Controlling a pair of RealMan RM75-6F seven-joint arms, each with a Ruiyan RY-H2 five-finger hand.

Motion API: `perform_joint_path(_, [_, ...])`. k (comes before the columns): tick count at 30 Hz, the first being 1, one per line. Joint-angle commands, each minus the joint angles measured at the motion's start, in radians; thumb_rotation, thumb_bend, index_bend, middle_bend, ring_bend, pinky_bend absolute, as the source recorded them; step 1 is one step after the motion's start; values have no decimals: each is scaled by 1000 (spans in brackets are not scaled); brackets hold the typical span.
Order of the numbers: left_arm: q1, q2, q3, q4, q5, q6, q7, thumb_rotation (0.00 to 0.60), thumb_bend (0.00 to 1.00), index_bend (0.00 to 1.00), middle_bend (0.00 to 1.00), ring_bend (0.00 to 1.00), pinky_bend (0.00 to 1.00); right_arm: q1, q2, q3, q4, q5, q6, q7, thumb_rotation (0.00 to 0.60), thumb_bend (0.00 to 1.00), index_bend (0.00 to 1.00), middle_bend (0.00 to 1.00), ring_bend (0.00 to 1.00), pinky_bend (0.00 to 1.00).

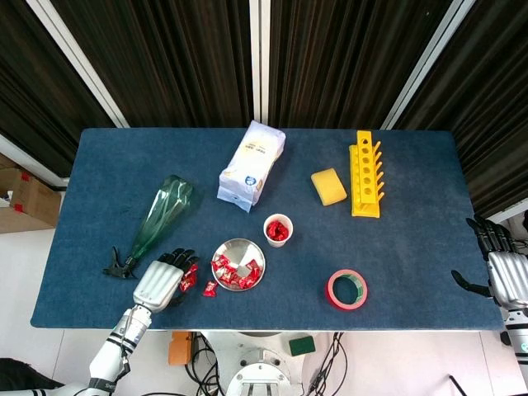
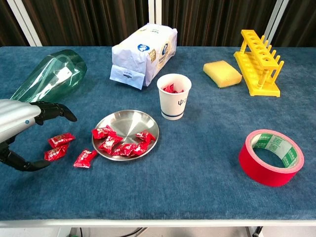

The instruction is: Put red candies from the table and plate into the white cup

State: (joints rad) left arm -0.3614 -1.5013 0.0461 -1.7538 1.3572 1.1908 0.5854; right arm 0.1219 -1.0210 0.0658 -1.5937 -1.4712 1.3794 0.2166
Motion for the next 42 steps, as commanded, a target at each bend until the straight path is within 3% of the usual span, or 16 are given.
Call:
perform_joint_path(1, [0,0,0,1,-1,-1,-3,600,202,203,152,120,289,1,-1,-1,-1,-1,-1,-1,600,223,0,0,0,0])
perform_joint_path(42, [-21,-33,-35,49,-99,-36,-6,600,215,318,211,143,296,-3,5,-4,0,-8,6,8,600,222,0,0,0,0])
